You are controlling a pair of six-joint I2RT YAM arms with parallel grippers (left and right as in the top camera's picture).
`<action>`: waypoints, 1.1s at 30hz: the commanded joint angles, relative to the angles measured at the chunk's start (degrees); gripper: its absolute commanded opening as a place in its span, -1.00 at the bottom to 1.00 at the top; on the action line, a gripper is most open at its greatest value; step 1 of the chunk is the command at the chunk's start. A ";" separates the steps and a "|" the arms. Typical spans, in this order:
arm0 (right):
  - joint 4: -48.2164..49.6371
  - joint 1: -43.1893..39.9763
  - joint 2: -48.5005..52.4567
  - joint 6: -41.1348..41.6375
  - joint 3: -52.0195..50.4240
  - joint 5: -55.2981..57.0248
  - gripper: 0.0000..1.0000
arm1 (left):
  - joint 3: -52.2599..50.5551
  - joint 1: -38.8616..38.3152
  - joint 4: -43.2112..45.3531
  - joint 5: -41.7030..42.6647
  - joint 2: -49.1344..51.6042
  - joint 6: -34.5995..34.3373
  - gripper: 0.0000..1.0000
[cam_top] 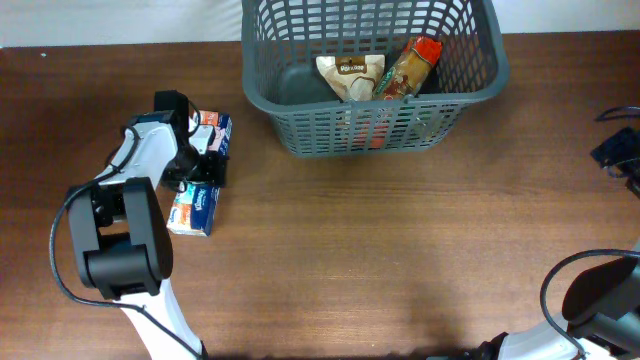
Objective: Pack container
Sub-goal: 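Lift the tissue pack with the left gripper and raise it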
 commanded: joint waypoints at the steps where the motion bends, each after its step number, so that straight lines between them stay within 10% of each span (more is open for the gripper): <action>1: 0.04 -0.11 -0.57 0.52 -0.31 0.07 0.98 | -0.55 -0.02 -0.72 1.16 2.93 0.09 0.31; 5: 0.04 -0.11 -0.57 0.52 -0.31 0.07 0.98 | -0.55 -0.02 -1.70 1.11 2.93 0.11 0.22; 10: 0.04 -0.11 -0.57 0.52 -0.31 0.07 0.98 | 0.13 -0.02 -3.74 -0.55 2.91 -2.47 -0.97; 33: 0.04 -0.11 -0.57 0.52 -0.31 0.07 0.97 | 66.10 -5.11 -28.35 -4.55 -6.27 -20.52 -0.96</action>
